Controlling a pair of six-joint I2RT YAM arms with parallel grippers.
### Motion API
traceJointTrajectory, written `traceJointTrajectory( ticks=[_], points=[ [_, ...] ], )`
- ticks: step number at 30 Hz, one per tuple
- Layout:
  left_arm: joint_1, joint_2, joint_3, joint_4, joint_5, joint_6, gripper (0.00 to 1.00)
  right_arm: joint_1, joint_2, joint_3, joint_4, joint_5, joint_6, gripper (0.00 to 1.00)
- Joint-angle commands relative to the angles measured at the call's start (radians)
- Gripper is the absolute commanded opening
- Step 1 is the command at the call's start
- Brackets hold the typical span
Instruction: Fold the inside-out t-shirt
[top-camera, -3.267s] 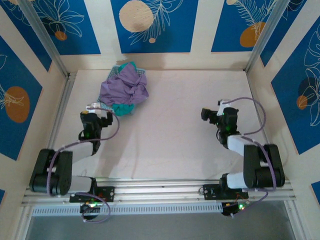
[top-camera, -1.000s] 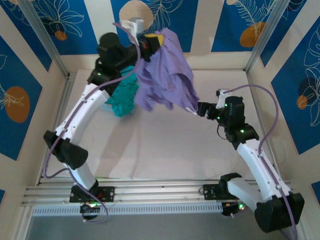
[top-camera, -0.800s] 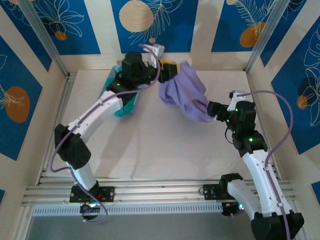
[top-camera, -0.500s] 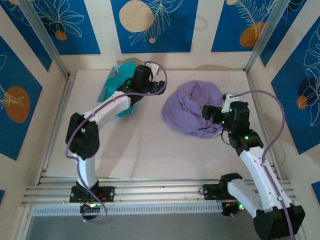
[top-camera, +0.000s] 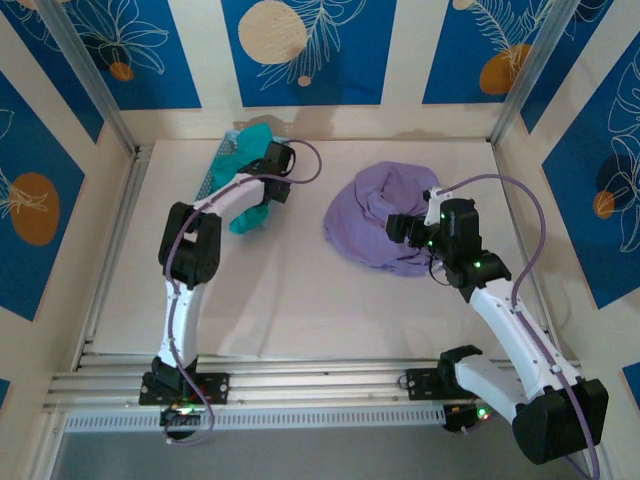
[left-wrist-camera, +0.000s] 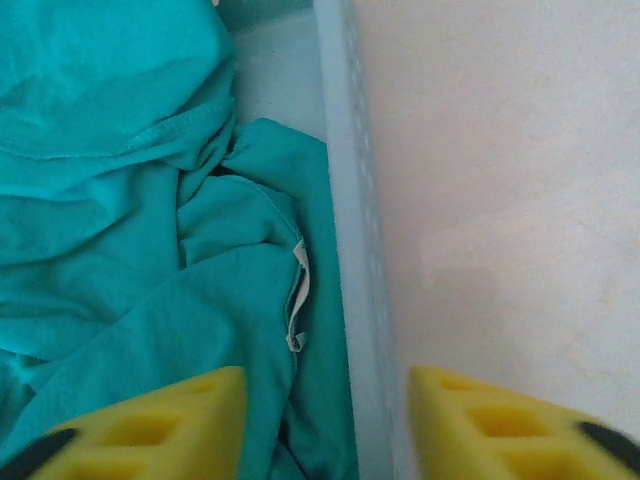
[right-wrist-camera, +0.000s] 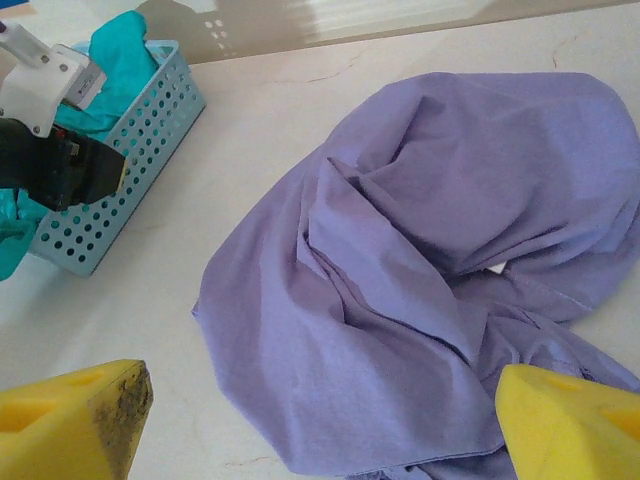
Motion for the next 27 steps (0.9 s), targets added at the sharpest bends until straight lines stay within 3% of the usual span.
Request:
traceJointTrajectory(
  ticks=[1,7,13,18,27],
  points=[
    [0.025,-0.001,0.022,-0.046,-0.008,-0.006,0.28,0.007,0.004,-0.009,0.023,-0.024,0.003,0.89],
    [0.086,-0.081,-0.101,-0.016,-0.065,0.028,0.21,0.011,0.010,-0.017,0.034,-0.030,0.006,0.90],
    [0.216,-0.137,-0.187,0.035,-0.118,0.097,0.12,0.011,0.039,-0.020,0.056,-0.049,0.012,0.90],
    [0.304,-0.116,-0.165,0.016,-0.114,0.105,0.09,0.016,0.075,-0.015,0.081,-0.064,0.022,0.90],
    [0.384,-0.032,-0.060,0.012,-0.128,0.172,0.06,0.046,0.173,0.033,0.089,-0.068,0.021,0.90]
  ],
)
